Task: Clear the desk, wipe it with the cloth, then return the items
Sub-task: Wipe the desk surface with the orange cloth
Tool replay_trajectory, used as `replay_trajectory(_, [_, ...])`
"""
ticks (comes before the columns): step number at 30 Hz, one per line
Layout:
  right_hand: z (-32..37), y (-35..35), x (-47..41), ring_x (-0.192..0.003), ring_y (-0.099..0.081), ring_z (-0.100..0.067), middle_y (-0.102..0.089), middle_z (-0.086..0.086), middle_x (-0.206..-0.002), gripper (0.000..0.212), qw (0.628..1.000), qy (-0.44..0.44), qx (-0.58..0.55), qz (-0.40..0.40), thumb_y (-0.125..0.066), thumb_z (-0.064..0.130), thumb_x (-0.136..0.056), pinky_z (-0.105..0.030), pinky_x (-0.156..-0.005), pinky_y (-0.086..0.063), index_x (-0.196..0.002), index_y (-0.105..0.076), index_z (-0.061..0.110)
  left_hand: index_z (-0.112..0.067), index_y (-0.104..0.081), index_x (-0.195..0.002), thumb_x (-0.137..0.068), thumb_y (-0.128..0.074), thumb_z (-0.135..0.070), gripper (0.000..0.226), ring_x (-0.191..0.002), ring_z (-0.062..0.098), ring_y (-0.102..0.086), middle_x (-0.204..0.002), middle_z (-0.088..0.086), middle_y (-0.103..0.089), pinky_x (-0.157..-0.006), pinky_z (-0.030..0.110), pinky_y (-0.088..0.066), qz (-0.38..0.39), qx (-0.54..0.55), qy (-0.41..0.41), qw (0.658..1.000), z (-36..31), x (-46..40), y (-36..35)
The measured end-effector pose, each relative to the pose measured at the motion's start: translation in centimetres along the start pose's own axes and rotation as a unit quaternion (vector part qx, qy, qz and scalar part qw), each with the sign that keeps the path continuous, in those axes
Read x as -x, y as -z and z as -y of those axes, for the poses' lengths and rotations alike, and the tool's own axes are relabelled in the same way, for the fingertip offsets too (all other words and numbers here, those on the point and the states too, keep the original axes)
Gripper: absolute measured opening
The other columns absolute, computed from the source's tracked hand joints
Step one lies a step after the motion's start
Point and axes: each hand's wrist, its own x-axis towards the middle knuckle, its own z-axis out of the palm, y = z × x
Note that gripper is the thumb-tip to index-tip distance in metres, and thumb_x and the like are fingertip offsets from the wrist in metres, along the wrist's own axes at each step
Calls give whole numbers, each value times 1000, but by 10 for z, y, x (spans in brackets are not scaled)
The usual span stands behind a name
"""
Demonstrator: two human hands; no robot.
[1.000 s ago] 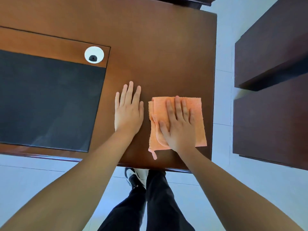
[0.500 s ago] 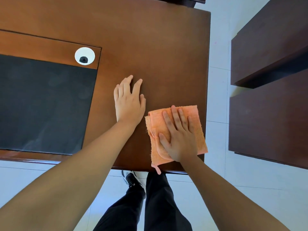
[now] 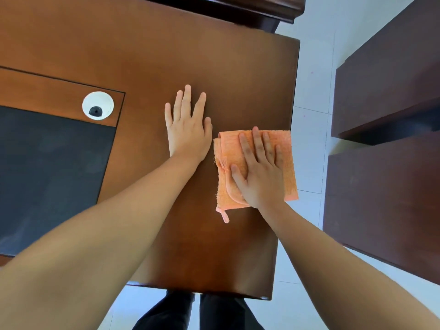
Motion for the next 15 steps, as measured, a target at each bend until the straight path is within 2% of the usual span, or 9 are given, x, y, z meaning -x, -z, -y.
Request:
replay_trajectory(7, [-27, -1, -91, -164, -10, -28, -12, -2, -178, 75, 1000, 9, -1, -7, -29, 69, -104, -54, -130, -14, -169, -19, 32, -27, -15, -168, -110, -20, -44, 60, -163, 25, -5, -177, 5, -7, -131, 52, -8, -9, -21, 32, 999, -10, -58, -15])
replay_trajectory(15, [-45, 4, -207, -164, -13, -30, -15, -5, -177, 74, 1000, 19, -6, -5, -20, 67, -105, -55, -131, -15, -169, -20, 30, -29, -18, -167, -108, -25, -43, 61, -163, 20, -3, -177, 0, -8, -131, 52, -9, -21, -2, 45, 999, -8, -63, -24])
